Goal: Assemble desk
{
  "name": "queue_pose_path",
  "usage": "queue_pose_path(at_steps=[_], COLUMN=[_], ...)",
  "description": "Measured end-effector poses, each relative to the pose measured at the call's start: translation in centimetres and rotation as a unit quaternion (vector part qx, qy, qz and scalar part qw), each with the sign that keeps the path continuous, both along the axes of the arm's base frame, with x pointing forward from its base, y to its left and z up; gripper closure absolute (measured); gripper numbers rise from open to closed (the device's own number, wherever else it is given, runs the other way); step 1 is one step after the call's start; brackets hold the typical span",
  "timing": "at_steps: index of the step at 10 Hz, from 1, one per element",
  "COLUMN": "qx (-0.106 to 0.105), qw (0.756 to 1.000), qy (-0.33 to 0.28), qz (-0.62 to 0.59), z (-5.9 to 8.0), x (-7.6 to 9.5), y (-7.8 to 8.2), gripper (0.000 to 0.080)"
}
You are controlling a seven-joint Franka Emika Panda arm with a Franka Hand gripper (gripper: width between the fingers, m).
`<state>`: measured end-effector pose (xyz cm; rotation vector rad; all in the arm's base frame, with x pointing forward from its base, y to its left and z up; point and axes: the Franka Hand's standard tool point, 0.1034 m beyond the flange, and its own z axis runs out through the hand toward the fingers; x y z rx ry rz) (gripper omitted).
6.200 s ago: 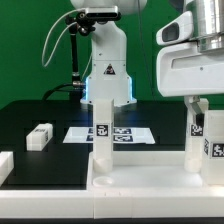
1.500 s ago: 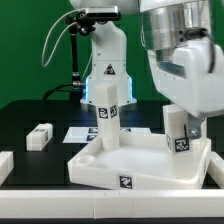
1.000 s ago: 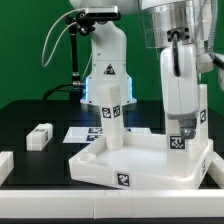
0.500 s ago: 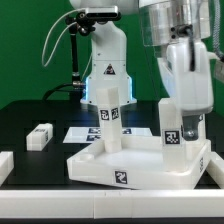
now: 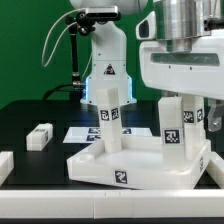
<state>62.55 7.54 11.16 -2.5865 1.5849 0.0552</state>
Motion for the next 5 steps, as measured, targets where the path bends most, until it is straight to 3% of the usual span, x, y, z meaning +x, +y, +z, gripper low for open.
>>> queue_pose_path(at_steps=[2,5], qx=[-0.003,-0.009], qw=[0.996,0.976], qy=[-0.012,-0.042], qz=[0.092,0.212], z=[0.1,1.5], x=[-0.1,0.0], y=[-0.4,-2.2], gripper=[0.0151,0.0151])
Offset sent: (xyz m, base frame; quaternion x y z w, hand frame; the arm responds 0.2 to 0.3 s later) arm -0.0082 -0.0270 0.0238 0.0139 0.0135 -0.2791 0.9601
